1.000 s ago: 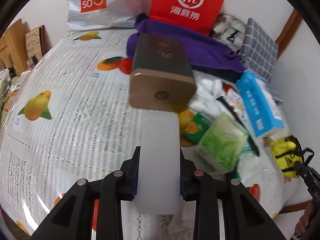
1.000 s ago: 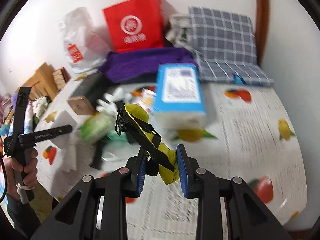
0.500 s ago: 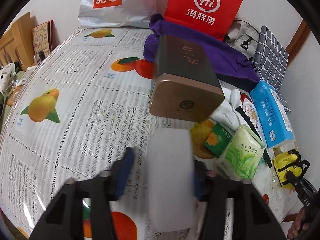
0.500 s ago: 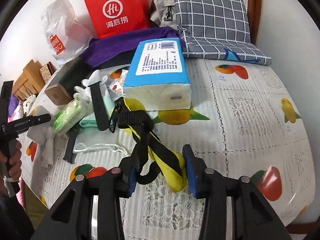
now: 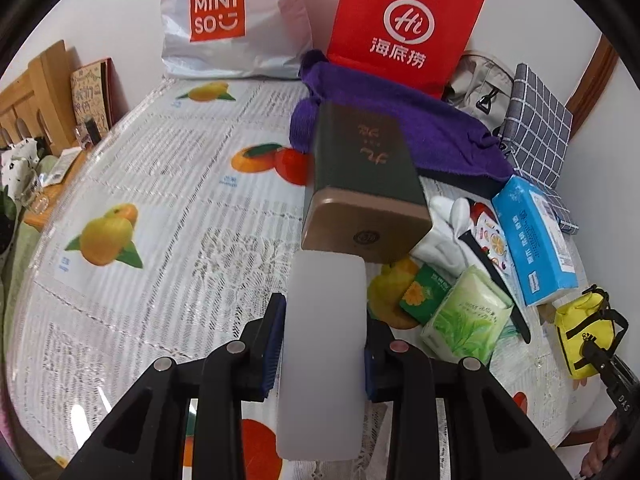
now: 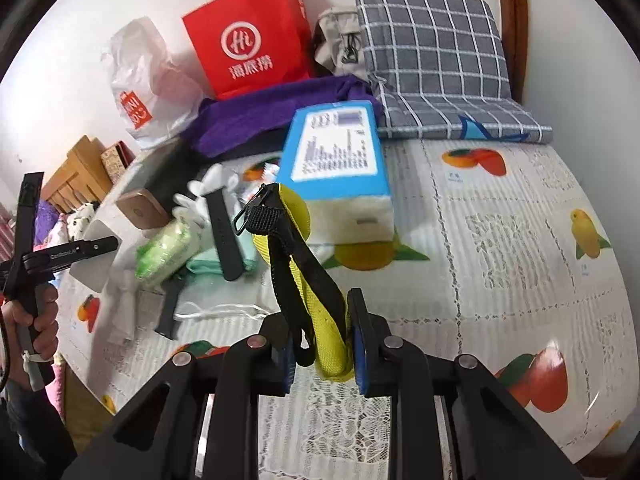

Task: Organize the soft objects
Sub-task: 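Carry the white block with the left tool while the right carries the pouch toward the towel, then lower the pouch onto the purple towel with the right tool while the left sets the block there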

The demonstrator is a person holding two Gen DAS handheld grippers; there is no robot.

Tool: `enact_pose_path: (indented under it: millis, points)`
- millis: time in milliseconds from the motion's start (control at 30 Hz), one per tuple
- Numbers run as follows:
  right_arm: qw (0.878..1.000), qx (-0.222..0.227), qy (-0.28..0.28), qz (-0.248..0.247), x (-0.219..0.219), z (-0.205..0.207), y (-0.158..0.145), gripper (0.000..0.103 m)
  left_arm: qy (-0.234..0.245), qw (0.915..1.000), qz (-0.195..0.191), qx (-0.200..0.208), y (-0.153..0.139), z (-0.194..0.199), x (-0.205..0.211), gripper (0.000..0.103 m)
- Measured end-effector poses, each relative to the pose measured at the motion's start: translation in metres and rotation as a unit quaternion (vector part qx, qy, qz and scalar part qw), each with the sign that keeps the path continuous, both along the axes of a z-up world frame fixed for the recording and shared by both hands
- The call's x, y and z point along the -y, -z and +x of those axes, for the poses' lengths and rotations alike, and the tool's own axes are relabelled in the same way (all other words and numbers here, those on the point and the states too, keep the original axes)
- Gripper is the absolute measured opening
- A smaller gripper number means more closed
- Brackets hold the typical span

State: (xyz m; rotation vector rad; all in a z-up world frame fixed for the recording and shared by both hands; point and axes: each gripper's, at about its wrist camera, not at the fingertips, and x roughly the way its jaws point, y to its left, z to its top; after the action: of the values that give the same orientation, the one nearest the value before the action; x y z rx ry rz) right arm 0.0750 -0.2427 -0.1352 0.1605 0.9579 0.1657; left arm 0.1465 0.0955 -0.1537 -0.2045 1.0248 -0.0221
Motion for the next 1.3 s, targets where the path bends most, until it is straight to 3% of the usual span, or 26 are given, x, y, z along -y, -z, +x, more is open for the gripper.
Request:
enact_pose_path:
  millis: [367,633,1300]
  points:
    - [0.999,0.035,0.009,0.001,0.0,0.016,-0.044,0.022,-0.009,0.999,0.034,0.026,-0.05,0.005,0.008,0.031]
    - [0.998,0.055,0.006,-0.002,-0.008,0.054,-0.067,0.022,-0.002,0.9977,0.054,0.041,-0.075,0.03,0.023,0.031]
    - [0.999,0.049,0.011,-0.004,-0.005,0.186,-0.067,0.022,0.017,0.9976,0.057,0.035,-0.07,0.144,0.038,0.031]
